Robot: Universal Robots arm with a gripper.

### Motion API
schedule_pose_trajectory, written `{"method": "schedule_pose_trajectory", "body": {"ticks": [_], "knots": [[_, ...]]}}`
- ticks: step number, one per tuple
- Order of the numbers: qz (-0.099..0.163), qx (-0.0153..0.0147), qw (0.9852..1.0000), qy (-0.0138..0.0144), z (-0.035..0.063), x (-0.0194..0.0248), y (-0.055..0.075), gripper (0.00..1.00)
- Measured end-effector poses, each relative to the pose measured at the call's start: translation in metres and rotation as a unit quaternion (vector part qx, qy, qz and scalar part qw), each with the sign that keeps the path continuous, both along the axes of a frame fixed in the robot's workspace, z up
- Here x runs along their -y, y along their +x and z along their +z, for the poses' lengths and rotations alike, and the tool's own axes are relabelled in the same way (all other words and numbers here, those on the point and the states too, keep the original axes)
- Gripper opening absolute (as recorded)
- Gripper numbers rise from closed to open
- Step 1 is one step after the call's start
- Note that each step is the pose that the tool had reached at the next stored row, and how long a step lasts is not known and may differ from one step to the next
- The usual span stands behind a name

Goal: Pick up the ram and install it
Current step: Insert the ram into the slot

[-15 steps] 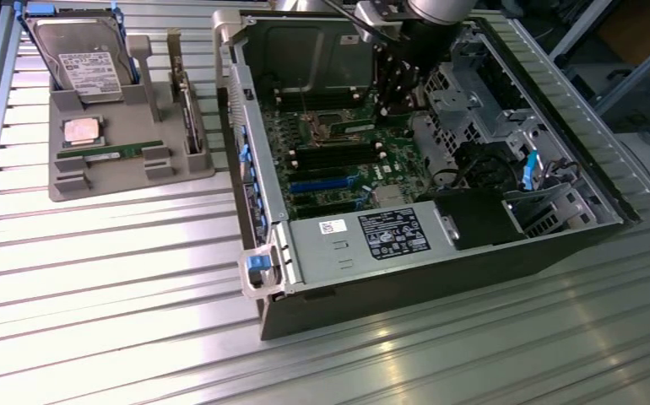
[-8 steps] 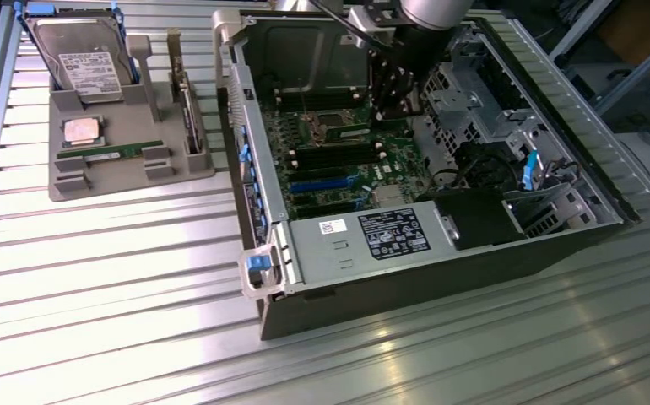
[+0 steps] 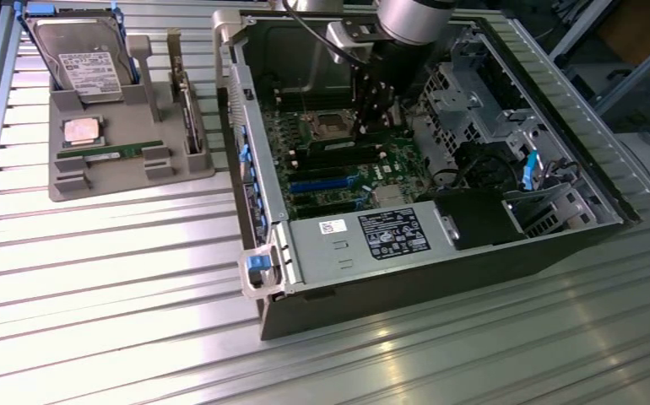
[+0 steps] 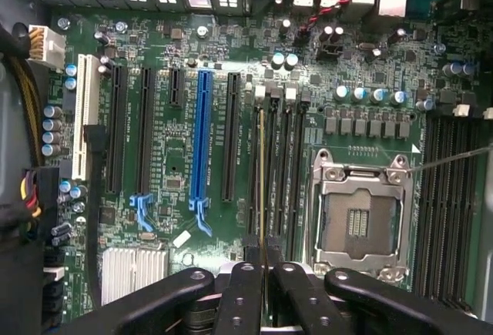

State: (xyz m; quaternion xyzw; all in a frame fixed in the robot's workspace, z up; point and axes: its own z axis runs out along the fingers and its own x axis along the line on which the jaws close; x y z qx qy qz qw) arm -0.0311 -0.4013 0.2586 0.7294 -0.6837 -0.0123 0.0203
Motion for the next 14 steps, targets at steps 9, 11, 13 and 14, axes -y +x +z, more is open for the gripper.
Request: {"method": "schedule_pose_trajectory", "body": {"ticks": [9,11,13,14], "knots": [[-0.02,0.0,0.9998,-0.0034,-0.013,0.0018,-0.006,0.12],[-0.02,0.0,0.9998,-0.0037,-0.014,0.0019,-0.006,0.12],[-0.02,0.0,0.9998,-0.0049,-0.0163,0.0019,-0.006,0.12],[-0.02,0.0,0.9998,-0.0061,-0.0182,0.0016,-0.006,0.12]]}}
